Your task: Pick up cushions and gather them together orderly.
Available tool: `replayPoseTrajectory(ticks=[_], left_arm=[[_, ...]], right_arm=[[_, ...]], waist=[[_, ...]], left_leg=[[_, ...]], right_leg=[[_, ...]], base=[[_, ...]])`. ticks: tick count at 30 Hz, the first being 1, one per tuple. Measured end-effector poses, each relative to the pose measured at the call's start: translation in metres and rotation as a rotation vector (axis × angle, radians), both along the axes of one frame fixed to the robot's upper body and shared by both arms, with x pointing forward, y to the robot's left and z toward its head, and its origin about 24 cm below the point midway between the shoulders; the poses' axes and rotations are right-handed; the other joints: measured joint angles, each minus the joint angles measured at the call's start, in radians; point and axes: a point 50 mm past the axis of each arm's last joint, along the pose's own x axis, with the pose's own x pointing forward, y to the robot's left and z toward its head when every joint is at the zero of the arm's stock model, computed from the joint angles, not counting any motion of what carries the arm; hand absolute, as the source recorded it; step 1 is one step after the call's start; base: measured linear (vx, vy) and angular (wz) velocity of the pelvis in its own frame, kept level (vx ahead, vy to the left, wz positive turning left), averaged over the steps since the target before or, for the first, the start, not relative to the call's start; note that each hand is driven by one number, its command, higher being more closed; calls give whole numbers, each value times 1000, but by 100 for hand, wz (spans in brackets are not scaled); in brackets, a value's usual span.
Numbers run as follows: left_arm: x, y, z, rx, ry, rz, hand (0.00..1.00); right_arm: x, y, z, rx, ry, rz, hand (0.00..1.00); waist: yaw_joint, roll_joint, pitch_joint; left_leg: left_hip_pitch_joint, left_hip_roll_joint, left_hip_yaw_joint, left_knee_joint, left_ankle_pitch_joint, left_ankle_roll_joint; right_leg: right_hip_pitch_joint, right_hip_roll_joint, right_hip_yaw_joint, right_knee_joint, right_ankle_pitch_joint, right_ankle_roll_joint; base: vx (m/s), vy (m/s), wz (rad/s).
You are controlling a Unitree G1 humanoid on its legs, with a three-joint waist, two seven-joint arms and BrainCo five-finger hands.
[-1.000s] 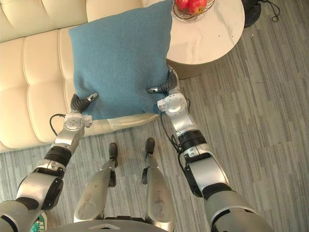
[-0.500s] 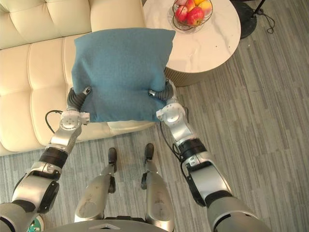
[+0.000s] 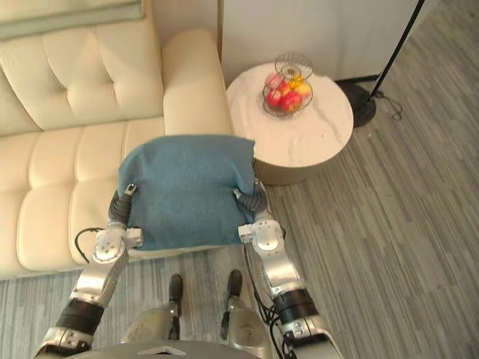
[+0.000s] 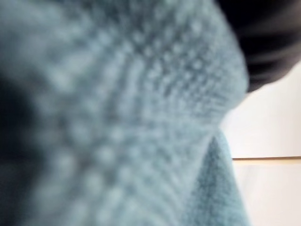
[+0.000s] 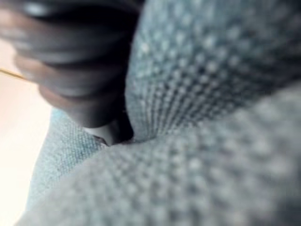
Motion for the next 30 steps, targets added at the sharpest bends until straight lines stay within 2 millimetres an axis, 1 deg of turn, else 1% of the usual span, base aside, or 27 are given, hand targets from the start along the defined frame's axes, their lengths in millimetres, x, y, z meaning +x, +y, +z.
replayPoseTrajectory(ticks=[3, 6, 8, 13, 18, 19, 21, 23, 24, 25, 26, 27, 28, 29, 30], left_arm=[[-12, -1, 2, -30, -14, 7, 100], [-25, -1, 1, -59, -14, 21, 100], [-29, 0, 2, -63, -20, 28, 100], [-47, 5, 6, -77, -34, 58, 100], [-58, 7, 5, -81, -23, 69, 100], [-59, 7, 6, -82, -28, 69, 100], [-59, 7, 6, -85, -28, 69, 100], [-59, 5, 6, -104, -29, 64, 100], [-59, 5, 6, -108, -29, 62, 100], [-58, 4, 7, -116, -32, 61, 100], [-57, 2, 8, -123, -36, 56, 100], [-53, -2, 11, -134, -51, 45, 100], [-51, -3, 12, -143, -56, 48, 100], [-51, -4, 11, -149, -55, 61, 100], [-51, -4, 11, -151, -55, 69, 100]], right_arm=[[-8, 1, 4, 14, -19, 15, 100], [-16, 2, 8, 31, -38, 25, 100], [-18, 3, 9, 38, -43, 31, 100], [-35, 7, 14, 96, -69, 52, 100], [-40, 9, 10, 121, -57, 67, 100], [-42, 9, 13, 122, -67, 68, 100], [-44, 10, 18, 125, -91, 69, 100], [-46, 9, 23, 128, -123, 70, 100], [-46, 9, 23, 126, -123, 67, 100], [-46, 8, 23, 124, -125, 60, 100], [-46, 6, 23, 122, -127, 53, 100], [-44, 2, 24, 116, -134, 35, 100], [-43, 1, 25, 111, -136, 33, 100], [-41, 2, 26, 109, -144, 35, 100], [-40, 2, 27, 109, -149, 34, 100]], waist=[[0, 2, -19], [3, 3, -76], [2, 4, -83], [5, 5, -127], [12, 5, -164], [12, 6, -166], [12, 6, -166], [11, 6, -163], [14, 7, -163], [15, 8, -164], [13, 6, -164], [16, -4, -158], [21, -6, -155], [22, -7, -145], [23, -6, -145]], left_leg=[[25, 0, -5, -3, 0, 0], [29, 2, -7, -3, 0, 0], [47, 2, -9, -4, 0, 0], [66, 2, -10, -10, -13, -2], [77, 4, -14, -10, -13, -1], [74, 5, -19, -10, -13, -2], [50, 4, -44, 9, -12, -3], [-51, -5, -117, 131, -43, -15], [-73, -5, -137, 154, -51, -21], [-119, 10, -129, 177, -72, 1], [-152, 30, -71, 179, -91, 32], [-188, 61, 37, 208, -111, 63], [-211, 76, 96, 236, -116, 69], [-224, 100, 164, 273, -117, 68], [-211, 132, 208, 296, -123, 58]], right_leg=[[26, 1, -6, 0, -5, -1], [30, 2, -7, 0, -6, -1], [50, 3, -10, 0, -6, -1], [76, 3, -11, -1, -21, 3], [91, 5, -14, -1, -24, 0], [91, 5, -18, -1, -24, 0], [90, 9, -39, 0, -25, 1], [80, 8, -117, 8, -28, 2], [75, 8, -143, 19, -36, 0], [67, 2, -213, 29, -39, -6], [60, -8, -276, 29, -40, -7], [46, -42, -328, 30, -46, -14], [35, -63, -352, 42, -47, -17], [32, -99, -382, 64, -54, -18], [34, -128, -401, 82, -55, -2]], base=[[-20, 24, 6], [0, 0, 0], [0, 0, 0], [-51, 23, 1], [-18, 4, 1], [-29, 0, 17], [-31, -15, 42], [-51, -29, 89], [-79, -20, 116], [-77, -23, 137], [-81, 24, 180], [-53, 110, 151], [-35, 201, 136], [-11, 279, 100], [32, 335, 91]])
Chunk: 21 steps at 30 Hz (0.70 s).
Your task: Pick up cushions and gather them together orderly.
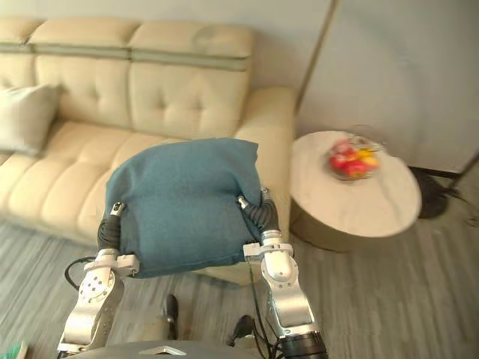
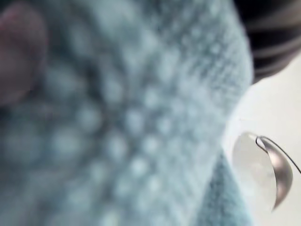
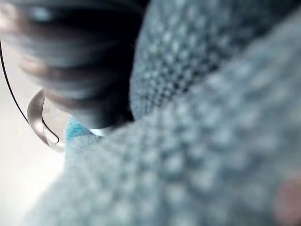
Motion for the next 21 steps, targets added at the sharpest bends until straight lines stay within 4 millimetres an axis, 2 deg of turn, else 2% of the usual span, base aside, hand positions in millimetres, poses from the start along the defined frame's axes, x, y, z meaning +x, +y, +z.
replayPoseTrajectory(ticks=[2, 3, 4, 5, 6, 7, 8, 9, 10, 11, 12, 13, 15, 16, 17, 18, 19, 20, 21], left_arm=[[0, 0, 1, -1, -6, 1, 100], [2, -2, 3, -10, -22, 0, 100], [6, -6, 6, -12, -38, -15, 100], [9, -6, 7, -3, -48, -24, 100], [12, -2, 6, 26, -44, -30, 100], [12, -1, 5, 33, -39, -30, 100], [12, 2, 4, 38, -34, -25, 100], [12, 2, 4, 38, -35, -23, 100], [12, 2, 5, 37, -43, -23, 100], [12, 2, 5, 37, -46, -24, 100], [13, 3, 5, 39, -48, -26, 100], [13, 3, 4, 40, -43, -26, 100], [12, 4, -4, 42, -10, -25, 100], [12, 5, -4, 47, -8, -25, 100], [12, 6, -4, 51, -8, -25, 100], [12, 6, -4, 51, -6, -29, 100], [12, 5, -5, 52, 0, -34, 100], [12, 5, -5, 52, 0, -37, 100], [12, 4, -5, 52, -3, -44, 100]], right_arm=[[1, 0, 2, -2, -9, -6, 100], [3, -2, 5, -8, -24, -14, 100], [3, -6, 5, -9, -28, -31, 100], [5, -7, 4, -6, -22, -36, 100], [7, -4, -1, 14, -3, -39, 100], [7, -2, -2, 26, 3, -40, 100], [7, 1, -4, 44, 10, -42, 100], [8, 2, -5, 51, 13, -43, 100], [9, 1, -8, 46, 25, -43, 100], [9, 1, -8, 45, 29, -43, 100], [9, 1, -9, 46, 31, -41, 100], [9, 1, -9, 46, 33, -40, 100], [9, 2, -13, 44, 51, -35, 100], [10, 2, -18, 50, 74, -35, 100], [10, 2, -20, 56, 80, -32, 100], [10, 3, -20, 64, 81, -30, 100], [10, 2, -20, 62, 81, -32, 100], [10, 2, -20, 61, 81, -32, 100], [10, 1, -19, 60, 79, -36, 100]], waist=[[-3, 8, -2], [-15, 39, -11], [-30, 37, -8], [-37, 16, -3], [-43, -22, -3], [-45, -32, -3], [-44, -44, -1], [-42, -45, -2], [-33, -37, -1], [-28, -35, -1], [-22, -37, 1], [-20, -37, 1], [-18, -36, 3], [-34, -42, 21], [-53, -49, 42], [-61, -50, 54], [-68, -53, 57], [-69, -55, 57], [-79, -55, 58]], left_leg=[[23, 52, 43, 2, -4, -5], [45, 100, 106, -21, -4, -6], [46, 104, 181, -31, 56, -61], [55, 74, 199, -34, 63, -61], [60, 10, 193, -36, 50, -40], [60, -7, 189, -31, 48, -36], [54, -37, 180, 7, 19, -14], [34, -42, 171, 55, -13, -8], [-12, -41, 165, 156, -74, 7], [-24, -41, 166, 177, -88, 14], [-46, -54, 169, 216, -120, 36], [-49, -60, 173, 222, -127, 42], [-36, -76, 186, 227, -148, 72], [-15, -96, 162, 220, -169, 100], [11, -108, 142, 202, -179, 115], [31, -116, 132, 182, -178, 120], [61, -138, 131, 136, -172, 128], [73, -149, 137, 119, -170, 127], [101, -184, 145, 75, -168, 124]], right_leg=[[2, -27, -33, 19, 6, 19], [3, -44, -58, 29, 14, 49], [7, -76, -73, 41, 18, 75], [10, -106, -73, 43, 25, 84], [25, -151, -50, 28, 36, 93], [35, -165, -44, 25, 38, 94], [53, -197, -41, 29, 44, 95], [56, -213, -41, 44, 46, 101], [35, -247, -36, 106, 42, 115], [19, -259, -32, 131, 42, 115], [-34, -306, -8, 221, 51, 102], [-55, -322, 3, 251, 61, 89], [-125, -361, 54, 359, 132, -37], [-166, -350, 130, 475, 54, -87], [-190, -268, 247, 568, -93, -33], [-202, -196, 314, 597, -163, 0], [-226, -102, 341, 599, -238, 5], [-237, -80, 330, 593, -253, -3], [-279, -26, 292, 560, -269, -8]], base=[[41, 322, 59], [47, 451, 73], [64, 541, 83], [78, 530, 78], [82, 397, 55], [106, 432, 55], [89, 309, 42], [79, 371, 42], [40, 312, 23], [27, 334, 13], [23, 270, 0], [55, 381, -7], [68, 332, -9], [77, 252, 20], [80, 239, 36], [55, 136, 38], [69, 120, 20], [110, 127, 14], [162, 149, 2]])
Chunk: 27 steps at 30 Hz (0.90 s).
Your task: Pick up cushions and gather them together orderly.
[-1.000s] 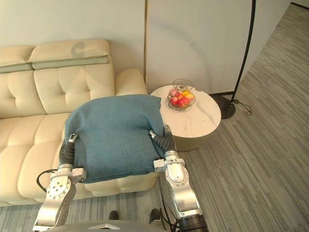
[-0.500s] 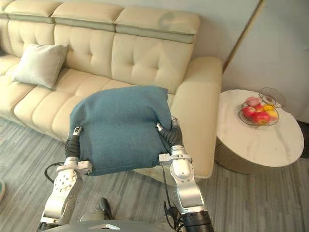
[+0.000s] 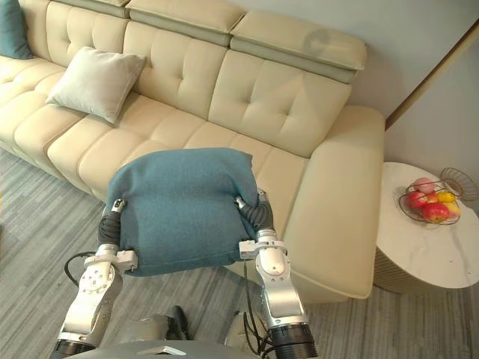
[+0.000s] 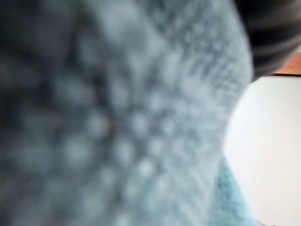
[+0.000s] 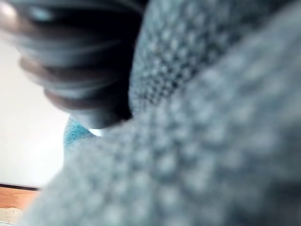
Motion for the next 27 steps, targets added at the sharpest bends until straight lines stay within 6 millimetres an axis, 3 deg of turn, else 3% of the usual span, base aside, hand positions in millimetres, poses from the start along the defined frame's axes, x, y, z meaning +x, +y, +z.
replayPoseTrajectory(ticks=[2, 3, 5, 6, 7, 8, 9, 11, 13, 16, 18, 20, 21, 22, 23, 25, 27], left_arm=[[0, 0, 0, 9, -2, -4, 100], [0, -1, 0, 19, -3, -19, 100], [0, -4, 0, 36, -1, -41, 100], [0, -8, 1, 43, -4, -64, 100], [0, -9, 1, 42, -7, -72, 100], [1, -15, 3, 43, -18, -103, 100], [2, -18, 4, 41, -21, -116, 100], [2, -19, 3, 36, -14, -117, 100], [-2, -22, -6, 16, 26, -113, 100], [-3, -22, -5, 7, 21, -107, 100], [-2, -21, -2, 0, 3, -104, 100], [-4, -21, -3, -6, 8, -103, 100], [-8, -23, -5, -21, 14, -100, 100], [-10, -23, -5, -30, 15, -95, 100], [-12, -20, -9, -34, 32, -73, 100], [-16, -8, -7, -23, 28, -28, 100], [-22, -6, -10, -25, 51, -10, 100]], right_arm=[[0, 0, 0, 5, 1, 2, 100], [-1, -3, -1, 9, 6, 2, 100], [-5, -8, -1, 0, 8, -6, 100], [-12, -12, -1, 12, 9, -12, 100], [-15, -13, -2, 20, 7, -15, 100], [-21, -20, -4, 27, 12, -39, 100], [-21, -23, -4, 40, 13, -50, 100], [-21, -24, -4, 33, 12, -48, 100], [-29, -27, 4, 12, -12, -43, 100], [-30, -24, 26, 16, -115, -29, 100], [-29, -23, 33, 17, -147, -24, 100], [-29, -23, 32, 17, -143, -25, 100], [-31, -24, 30, 13, -134, -25, 100], [-31, -24, 30, 6, -135, -20, 100], [-31, -20, 22, 16, -98, -10, 100], [-33, -7, 19, 48, -84, 25, 100], [-33, -3, 19, 51, -82, 41, 100]], waist=[[-16, 11, 7], [-37, 11, 9], [-58, 6, 8], [-71, 6, 7], [-76, 10, 5], [-87, 32, 1], [-85, 51, 1], [-82, 55, 0], [-70, 54, 3], [-39, 55, 1], [-19, 54, 2], [-13, 49, 5], [-14, 76, -2], [-13, 99, -4], [-19, 98, 10], [-6, 49, 19], [13, 51, 18]], left_leg=[[47, -29, 13, -71, 6, -9], [96, -54, 12, -132, 16, -26], [150, -92, -2, -175, 23, -37], [179, -114, -21, -171, 4, -40], [180, -117, -32, -157, -13, -42], [165, -104, -66, -92, -57, -61], [150, -80, -68, -50, -69, -83], [136, -48, -64, 38, -65, -107], [97, 22, -32, 332, -23, -160], [-13, 115, 10, 512, -70, -112], [-65, 167, 2, 479, -105, -111], [-87, 189, -45, 334, -112, -129], [-58, 191, -122, 89, -26, -168], [-36, 207, -157, -17, 53, -182], [-7, 213, -140, -25, 160, -248], [7, 169, -172, 24, 139, -250], [16, 155, -216, 96, 86, -228]], right_leg=[[-40, 84, -35, -141, 32, 18], [-51, 117, -78, -255, 91, 17], [-52, 124, -79, -323, 146, 9], [-50, 137, -42, -360, 208, -45], [-48, 141, -26, -361, 234, -75], [-47, 138, -34, -343, 292, -113], [-44, 142, -56, -327, 274, -117], [-10, 149, -77, -325, 231, -126], [119, 153, -67, -348, 171, -107], [182, 148, 20, -388, 150, -89], [198, 136, 85, -404, 150, -70], [218, 93, 158, -385, 127, -9], [201, 84, 205, -337, 94, 42], [193, 102, 223, -317, 80, 62], [177, 93, 274, -279, 50, 97], [159, 86, 279, -261, 45, 85], [169, 87, 317, -270, 58, 96]], base=[[216, 117, 11], [278, 80, 30], [389, 61, 55], [426, 34, 61], [584, 7, 76], [505, -8, 57], [611, -11, 55], [571, -29, 27], [543, -8, 12], [362, 105, -55], [244, 179, -88], [228, 320, -102], [191, 355, -107], [222, 503, -115], [223, 418, -101], [193, 218, -92], [85, 115, -91]])
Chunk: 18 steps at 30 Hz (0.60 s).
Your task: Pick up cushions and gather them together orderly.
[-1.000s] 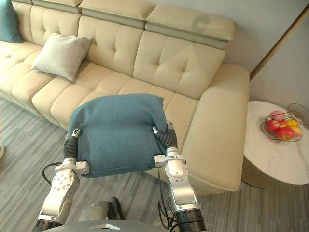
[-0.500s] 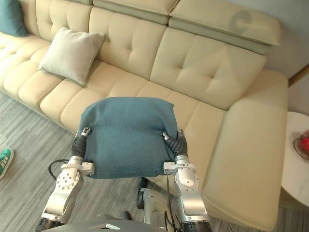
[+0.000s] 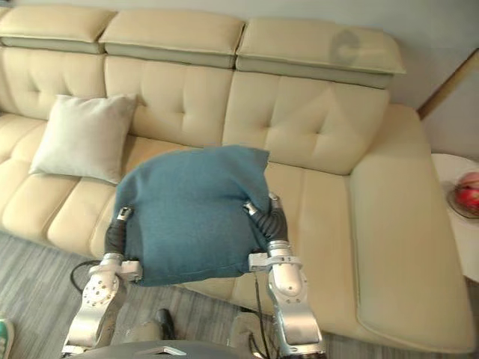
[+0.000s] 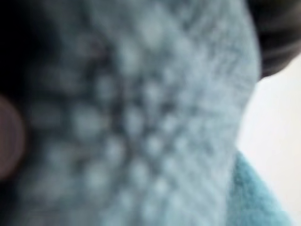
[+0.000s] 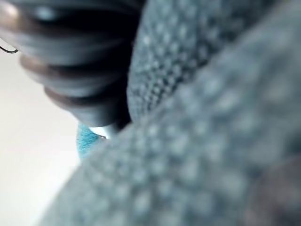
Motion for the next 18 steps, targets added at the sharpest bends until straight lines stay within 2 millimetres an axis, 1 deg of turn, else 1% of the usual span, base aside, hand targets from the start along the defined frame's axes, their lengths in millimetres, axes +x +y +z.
replayPoseTrajectory(ticks=[1, 2, 3, 4, 5, 6, 7, 10, 13, 14, 15, 16, 17, 18], left_arm=[[-3, 0, 2, -4, -4, 6, 100], [-4, 1, 5, -7, -17, 9, 100], [-6, 1, 11, -8, -42, 12, 100], [-6, 1, 13, -9, -49, 13, 100], [-6, 1, 14, -9, -54, 10, 100], [-6, 1, 14, -10, -55, 9, 100], [-6, 0, 13, -11, -50, 2, 100], [-10, -1, 9, -12, -30, -16, 100], [-12, 0, 4, -8, -6, -18, 100], [-13, 2, 2, -6, 2, -12, 100], [-13, 4, 1, -4, 7, -6, 100], [-14, 10, -3, 0, 23, 16, 100], [-12, 11, -8, -3, 41, 21, 100], [-11, 11, -10, 0, 53, 22, 100]], right_arm=[[0, 1, 0, -2, 1, 3, 100], [1, 1, 1, -3, -4, 6, 100], [1, 1, 4, -3, -16, 7, 100], [1, 1, 5, -3, -21, 8, 100], [0, 1, 6, -4, -28, 7, 100], [0, 1, 6, -4, -28, 6, 100], [-2, 0, 4, -8, -17, 0, 100], [-8, -3, -3, -7, 18, -11, 100], [-9, -2, -5, -15, 28, 0, 100], [-6, 0, -9, -14, 40, 7, 100], [-3, 1, -11, -13, 47, 13, 100], [5, 5, -17, -14, 70, 38, 100], [11, 7, -20, -22, 82, 52, 100], [13, 8, -24, -22, 97, 54, 100]], waist=[[11, 2, -1], [16, 2, -2], [15, 1, -9], [15, 0, -12], [7, -5, -31], [2, -7, -33], [-8, -19, -41], [-9, -34, -51], [0, -35, -52], [6, -34, -53], [11, -34, -53], [20, -34, -52], [18, -15, -41], [10, -4, -35]], left_leg=[[13, 3, -18, 16, -23, 6], [35, 9, -13, 1, -39, 10], [58, 17, 1, -31, -57, 7], [66, 18, 9, -46, -62, 10], [91, 13, 37, -101, -70, 3], [101, 10, 47, -118, -72, 3], [128, -2, 83, -150, -73, 3], [147, -12, 135, -157, -77, 9], [148, -23, 195, -148, -88, 18], [136, -24, 224, -130, -103, 34], [134, -24, 238, -131, -107, 39], [134, -18, 294, -140, -107, 45], [136, -11, 326, -142, -103, 48], [136, -5, 348, -139, -95, 38]], right_leg=[[12, 13, 42, -29, 14, 9], [27, 26, 75, -67, 44, 10], [30, 41, 118, -126, 88, 13], [29, 44, 133, -143, 103, 14], [24, 46, 174, -197, 141, 20], [24, 45, 184, -211, 152, 23], [26, 43, 217, -251, 191, 18], [23, 39, 262, -284, 226, 21], [-22, 45, 325, -271, 245, 32], [-56, 54, 312, -273, 286, 23], [-68, 59, 284, -282, 311, 8], [-78, 56, 133, -334, 315, -114], [-89, 36, 6, -337, 273, -192], [-103, 18, -78, -325, 253, -215]], base=[[74, 164, -117], [65, 150, -135], [37, 114, -112], [5, 94, -120], [-19, 53, -77], [-61, 103, -105], [-61, 91, -73], [-76, 56, -65], [-110, 15, -71], [-119, 2, -102], [-145, -6, -139], [-119, -8, -135], [-140, -2, -135], [-104, 14, -76]])
